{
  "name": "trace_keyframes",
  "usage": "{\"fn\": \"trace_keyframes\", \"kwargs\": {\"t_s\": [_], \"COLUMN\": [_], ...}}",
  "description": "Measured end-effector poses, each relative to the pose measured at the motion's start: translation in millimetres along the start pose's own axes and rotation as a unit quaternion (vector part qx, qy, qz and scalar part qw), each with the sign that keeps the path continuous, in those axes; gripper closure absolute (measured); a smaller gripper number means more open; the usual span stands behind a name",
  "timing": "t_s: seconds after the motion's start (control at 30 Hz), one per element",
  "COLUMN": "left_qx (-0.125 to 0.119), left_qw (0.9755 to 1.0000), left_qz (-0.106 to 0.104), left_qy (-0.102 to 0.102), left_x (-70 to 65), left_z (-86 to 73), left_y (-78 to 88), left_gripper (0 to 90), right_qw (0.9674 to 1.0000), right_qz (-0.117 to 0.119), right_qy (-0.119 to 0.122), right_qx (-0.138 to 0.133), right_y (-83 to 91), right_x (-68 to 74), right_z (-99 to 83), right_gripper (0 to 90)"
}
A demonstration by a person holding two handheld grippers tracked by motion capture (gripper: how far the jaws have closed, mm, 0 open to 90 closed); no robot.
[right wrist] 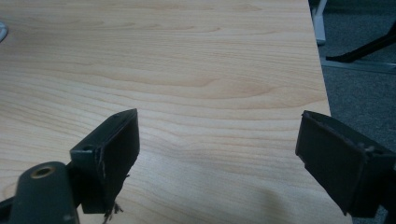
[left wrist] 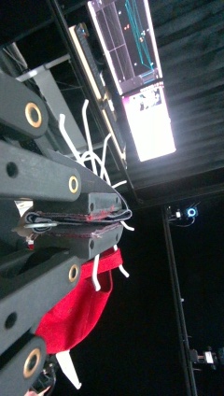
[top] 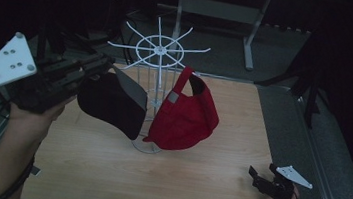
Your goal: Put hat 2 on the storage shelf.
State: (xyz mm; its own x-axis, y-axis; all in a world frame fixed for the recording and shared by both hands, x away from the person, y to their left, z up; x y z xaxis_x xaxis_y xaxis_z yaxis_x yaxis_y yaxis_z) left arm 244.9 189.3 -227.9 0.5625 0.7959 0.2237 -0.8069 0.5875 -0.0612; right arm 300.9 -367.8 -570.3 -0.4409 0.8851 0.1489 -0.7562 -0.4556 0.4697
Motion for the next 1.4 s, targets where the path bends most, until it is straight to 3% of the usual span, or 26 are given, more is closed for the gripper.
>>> {"fn": "trace_keyframes", "kwargs": {"t_s": [0.37,0.67,0.8,0.93,1.07,1.4], "left_qx": [0.004,0.016,0.033,0.054,0.050,0.067], "left_qw": [0.9989,0.9984,0.9975,0.9971,0.9976,0.9960], "left_qz": [-0.041,-0.054,-0.061,-0.054,-0.047,-0.053], "left_qy": [0.021,0.010,0.014,0.006,0.010,0.028], "left_x": [-7.0,-18.9,-20.3,-22.0,-24.1,-26.6], "left_z": [3.2,-2.6,-17.9,-31.4,-39.1,-63.8], "left_y": [-23.4,-25.0,-23.6,-23.8,-21.2,-19.5], "left_gripper": [85.1,85.0,84.9,84.7,84.5,83.9], "right_qw": [1.0000,1.0000,1.0000,1.0000,1.0000,1.0000], "right_qz": [-0.001,-0.002,-0.002,-0.002,-0.002,-0.001], "right_qy": [0.001,-0.001,-0.002,-0.002,-0.002,-0.002], "right_qx": [0.004,0.005,0.005,0.005,0.005,0.005], "right_y": [-0.8,-0.9,-0.8,-0.7,-0.8,-0.8], "right_x": [0.0,-0.2,-0.3,-0.4,-0.3,-0.6], "right_z": [0.1,0.1,0.1,0.0,0.0,0.0], "right_gripper": [13.6,13.6,13.6,13.6,13.6,13.6]}}
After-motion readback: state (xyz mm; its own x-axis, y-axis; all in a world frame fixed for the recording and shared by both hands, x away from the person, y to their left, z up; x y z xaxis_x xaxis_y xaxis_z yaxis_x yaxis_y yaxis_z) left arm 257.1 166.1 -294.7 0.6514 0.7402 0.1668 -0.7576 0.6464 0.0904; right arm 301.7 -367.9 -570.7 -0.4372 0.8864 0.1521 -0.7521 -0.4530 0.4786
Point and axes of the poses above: each handheld gripper's, and its own axes: y roughly backward along the jaws, z roughly out of its top, x roughly to its left, the point moved 3 cm from there along -y, roughly forward along the jaws, and after that the axes turned 10 degrees about z, right-handed, at the moved point
